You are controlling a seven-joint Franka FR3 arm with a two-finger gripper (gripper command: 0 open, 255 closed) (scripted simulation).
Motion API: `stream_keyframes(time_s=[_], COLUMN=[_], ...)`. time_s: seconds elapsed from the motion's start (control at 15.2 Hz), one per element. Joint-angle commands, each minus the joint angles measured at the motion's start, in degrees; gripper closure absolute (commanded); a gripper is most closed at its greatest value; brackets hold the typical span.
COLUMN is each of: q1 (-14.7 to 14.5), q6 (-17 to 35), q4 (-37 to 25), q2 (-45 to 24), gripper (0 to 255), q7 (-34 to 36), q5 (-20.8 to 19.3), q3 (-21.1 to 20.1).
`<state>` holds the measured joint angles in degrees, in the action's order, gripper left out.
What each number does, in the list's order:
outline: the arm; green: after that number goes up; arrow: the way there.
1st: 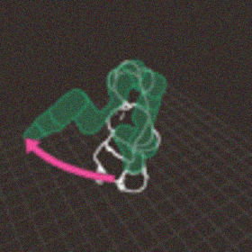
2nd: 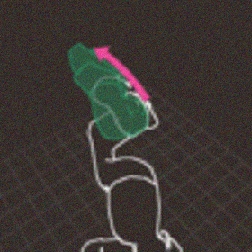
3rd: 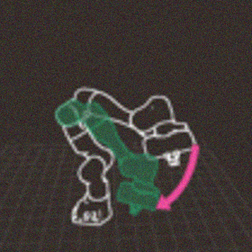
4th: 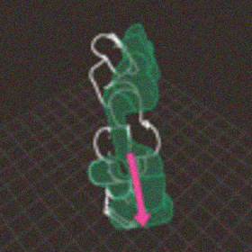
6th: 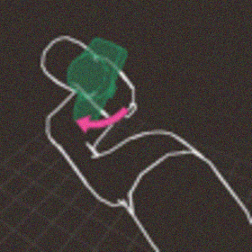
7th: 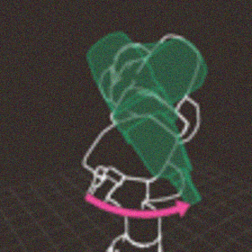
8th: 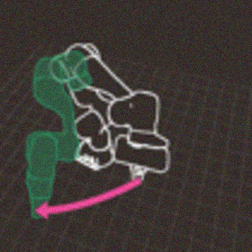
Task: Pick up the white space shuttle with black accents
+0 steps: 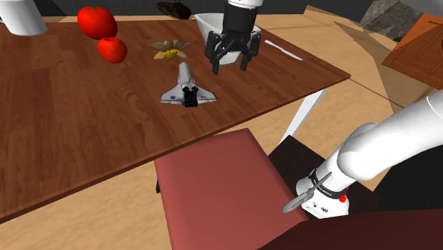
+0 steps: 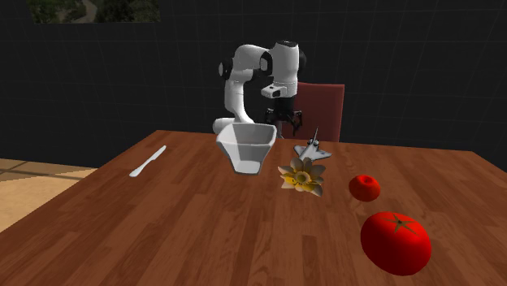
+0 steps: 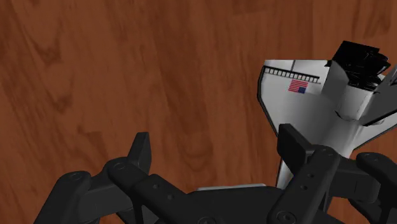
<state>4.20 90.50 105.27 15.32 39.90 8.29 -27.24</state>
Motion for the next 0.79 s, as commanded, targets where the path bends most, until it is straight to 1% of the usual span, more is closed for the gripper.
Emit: stream_keyframes(time_s=[0.0,0.13,0.26,0.46,0.73], q1=[0.2,-0.3,-1.6,-5.8,-5.1], q6=[-1.5,-3.0,-5.1,-9.4,-5.6], q4=[-6.4,-12.7,-19.8,-32.2,-27.2], q2=[-6.0,-12.1,-18.8,-29.4,-27.9], gripper=[0,0,0,0,0], q7=[6.6,12.8,19.1,27.8,27.1], q5=[-1.8,-4.1,-7.2,-12.2,-11.3], q3=[-2.8,-5.1,-6.9,-8.2,-7.7])
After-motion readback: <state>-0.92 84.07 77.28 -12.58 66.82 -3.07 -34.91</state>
